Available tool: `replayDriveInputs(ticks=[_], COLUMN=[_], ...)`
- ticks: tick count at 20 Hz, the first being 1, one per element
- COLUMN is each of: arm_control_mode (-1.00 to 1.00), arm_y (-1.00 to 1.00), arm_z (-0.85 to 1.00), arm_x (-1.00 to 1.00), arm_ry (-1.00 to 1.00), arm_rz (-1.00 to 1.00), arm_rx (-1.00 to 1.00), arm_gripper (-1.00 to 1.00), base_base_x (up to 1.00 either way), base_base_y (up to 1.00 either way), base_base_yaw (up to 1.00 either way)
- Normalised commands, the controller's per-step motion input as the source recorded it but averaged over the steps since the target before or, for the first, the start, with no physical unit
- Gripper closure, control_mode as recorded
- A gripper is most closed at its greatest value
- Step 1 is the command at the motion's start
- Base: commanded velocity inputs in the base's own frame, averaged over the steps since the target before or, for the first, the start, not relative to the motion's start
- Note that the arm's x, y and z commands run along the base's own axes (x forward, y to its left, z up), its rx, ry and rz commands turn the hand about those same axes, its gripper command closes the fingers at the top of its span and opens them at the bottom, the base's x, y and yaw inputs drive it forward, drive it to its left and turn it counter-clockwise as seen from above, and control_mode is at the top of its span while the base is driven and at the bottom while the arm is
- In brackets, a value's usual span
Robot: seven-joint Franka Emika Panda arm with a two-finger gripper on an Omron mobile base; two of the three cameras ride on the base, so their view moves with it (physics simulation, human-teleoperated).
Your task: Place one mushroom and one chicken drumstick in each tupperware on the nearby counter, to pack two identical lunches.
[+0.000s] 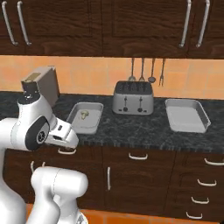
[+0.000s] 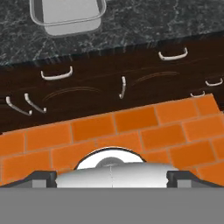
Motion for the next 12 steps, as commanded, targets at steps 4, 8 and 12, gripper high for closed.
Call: replayDriveInputs(ticks=[4, 8, 12], arm_control_mode=[1.0, 1.0, 1.0], arm_y=[0.0, 0.0, 0.0], arm_z=[0.0, 0.0, 0.0], arm_x=[0.0, 0.0, 0.0], arm_ry=[0.0, 0.0, 0.0], arm_rz=[0.0, 0.0, 0.0], arm_rx=[0.0, 0.0, 0.0], arm_gripper=[-1.0, -1.0, -1.0], base_base_x=[-0.92, -0.46, 0.21], base_base_y=[-0.91, -1.0, -1.0], base_base_yaw=[-0.24, -0.25, 0.07])
